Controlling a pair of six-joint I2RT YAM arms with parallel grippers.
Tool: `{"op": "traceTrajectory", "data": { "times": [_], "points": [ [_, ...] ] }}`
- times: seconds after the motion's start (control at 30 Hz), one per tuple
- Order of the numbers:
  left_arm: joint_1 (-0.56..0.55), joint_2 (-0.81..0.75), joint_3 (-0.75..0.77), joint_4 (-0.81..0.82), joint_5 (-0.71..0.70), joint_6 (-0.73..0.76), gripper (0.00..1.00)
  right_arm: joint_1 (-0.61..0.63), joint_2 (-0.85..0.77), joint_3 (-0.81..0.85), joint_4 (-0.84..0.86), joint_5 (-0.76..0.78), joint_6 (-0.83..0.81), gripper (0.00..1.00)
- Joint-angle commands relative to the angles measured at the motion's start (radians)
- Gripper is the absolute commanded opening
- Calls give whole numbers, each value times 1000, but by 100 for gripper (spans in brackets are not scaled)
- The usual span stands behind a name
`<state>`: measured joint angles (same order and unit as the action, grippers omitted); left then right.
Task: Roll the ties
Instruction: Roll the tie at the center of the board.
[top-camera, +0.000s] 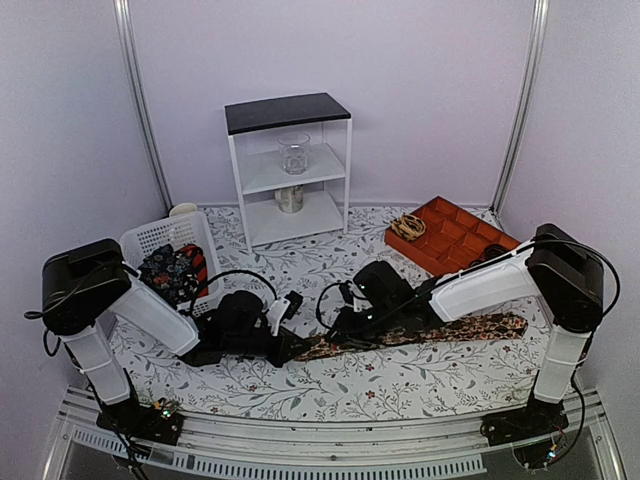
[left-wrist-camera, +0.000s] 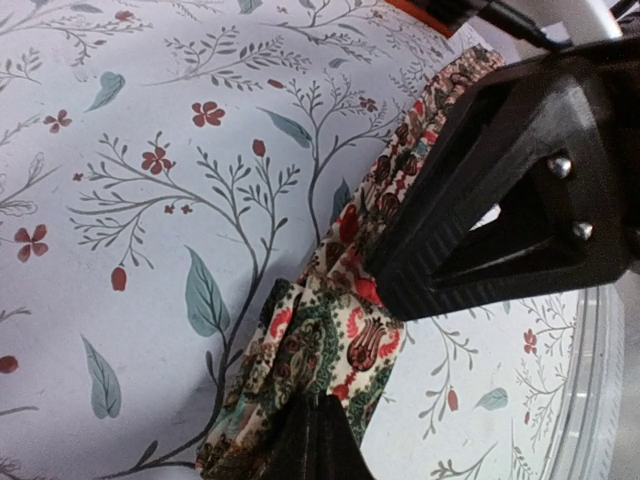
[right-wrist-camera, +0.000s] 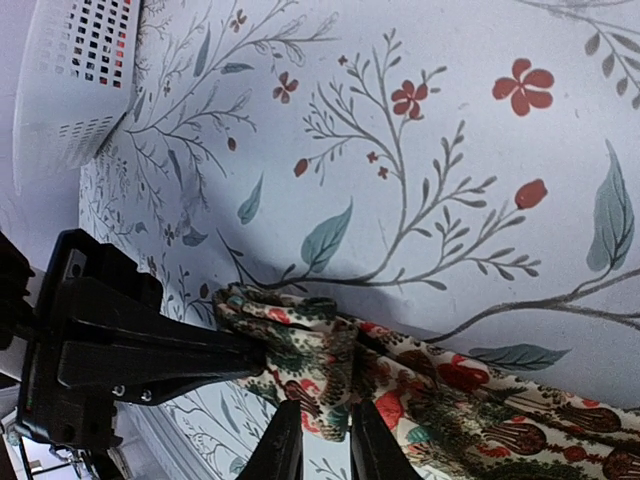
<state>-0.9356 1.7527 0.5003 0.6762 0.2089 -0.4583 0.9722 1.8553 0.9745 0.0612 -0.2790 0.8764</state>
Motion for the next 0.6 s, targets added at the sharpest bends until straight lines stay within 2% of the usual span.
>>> {"op": "traceTrajectory", "data": {
  "times": [0.0, 0.37, 0.57],
  "points": [
    [0, 18, 13, -1, 5, 15, 0, -3, 2, 54, -37, 9, -34, 18],
    [0, -51, 4, -24, -20, 0, 0, 3, 91, 52, -50, -3, -25, 12],
    [4, -161, 0, -124, -103, -14, 4, 15, 90, 48, -45, -14, -8, 9]
  ]
}}
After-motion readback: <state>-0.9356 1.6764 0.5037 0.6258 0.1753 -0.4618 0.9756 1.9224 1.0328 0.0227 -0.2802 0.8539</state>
